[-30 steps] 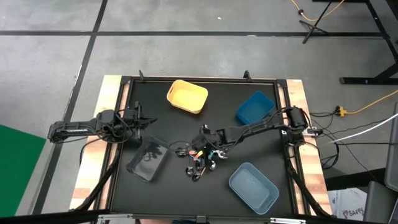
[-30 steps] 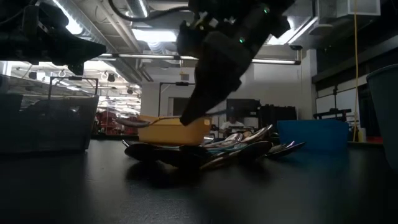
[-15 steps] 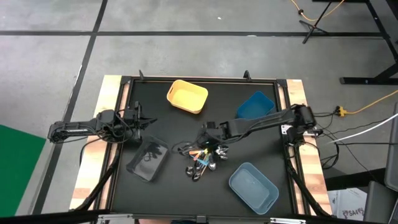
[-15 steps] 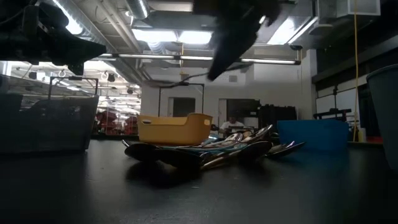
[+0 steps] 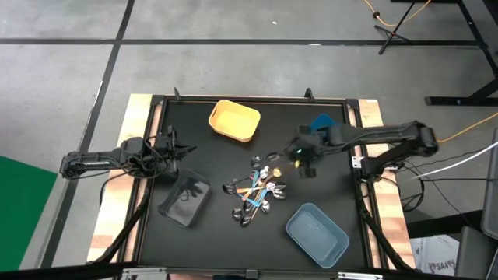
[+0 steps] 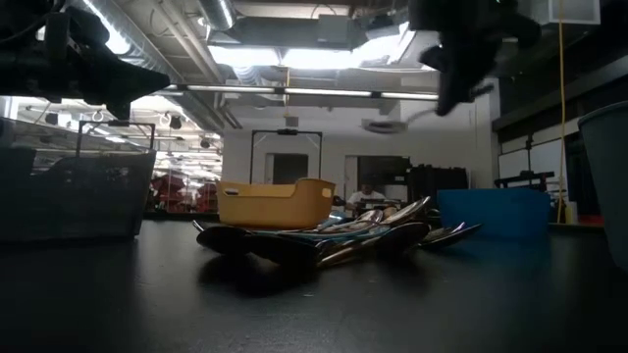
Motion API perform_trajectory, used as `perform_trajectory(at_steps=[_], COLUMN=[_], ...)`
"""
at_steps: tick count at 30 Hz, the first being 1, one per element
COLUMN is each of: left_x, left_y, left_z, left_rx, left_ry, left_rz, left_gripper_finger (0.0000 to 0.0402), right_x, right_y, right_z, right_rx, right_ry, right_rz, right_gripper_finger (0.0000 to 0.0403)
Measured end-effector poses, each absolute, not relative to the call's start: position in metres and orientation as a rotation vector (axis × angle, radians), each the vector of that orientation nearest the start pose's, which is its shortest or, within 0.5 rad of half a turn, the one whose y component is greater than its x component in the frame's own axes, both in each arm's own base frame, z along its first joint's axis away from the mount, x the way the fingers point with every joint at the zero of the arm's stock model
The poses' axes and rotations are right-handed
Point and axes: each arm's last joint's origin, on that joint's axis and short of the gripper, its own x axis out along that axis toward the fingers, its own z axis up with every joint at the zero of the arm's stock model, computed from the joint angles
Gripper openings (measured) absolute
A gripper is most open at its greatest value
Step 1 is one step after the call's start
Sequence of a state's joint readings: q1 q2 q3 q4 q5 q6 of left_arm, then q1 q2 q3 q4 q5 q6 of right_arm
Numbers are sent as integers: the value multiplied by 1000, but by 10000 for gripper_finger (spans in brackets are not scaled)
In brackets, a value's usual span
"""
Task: Sort silverware by color (type)
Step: Put the light blue spoon into the blue bin
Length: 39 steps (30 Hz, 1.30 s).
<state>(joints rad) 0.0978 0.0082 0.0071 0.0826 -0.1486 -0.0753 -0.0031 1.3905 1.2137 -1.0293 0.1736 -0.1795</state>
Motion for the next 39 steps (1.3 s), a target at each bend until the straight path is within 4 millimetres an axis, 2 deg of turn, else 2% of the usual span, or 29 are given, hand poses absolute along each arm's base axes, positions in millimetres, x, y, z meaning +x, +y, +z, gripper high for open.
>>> perform_trajectory(at_steps=[9,14,20,28,39], left_x=[96,96,96,96,96], left_y=[14,14,14,14,14], left_z=[173,173,173,173,173], left_rx=[-77,-77,-77,-77,-77], left_ry=[-91,-91,-91,-91,-91], left_rz=[243,243,243,243,243], left_gripper_finger=[0,0,0,0,0], right_x=[196,179,164,159,178], right_y=[-67,-91,-108,-127,-141], right_z=[273,273,271,262,231], right_rx=[-219,-226,-286,-363,-293], right_ry=[1373,1433,1499,1552,1635], right_rz=[-161,-153,22,161,260], right_gripper_finger=[1,1,1,2,2])
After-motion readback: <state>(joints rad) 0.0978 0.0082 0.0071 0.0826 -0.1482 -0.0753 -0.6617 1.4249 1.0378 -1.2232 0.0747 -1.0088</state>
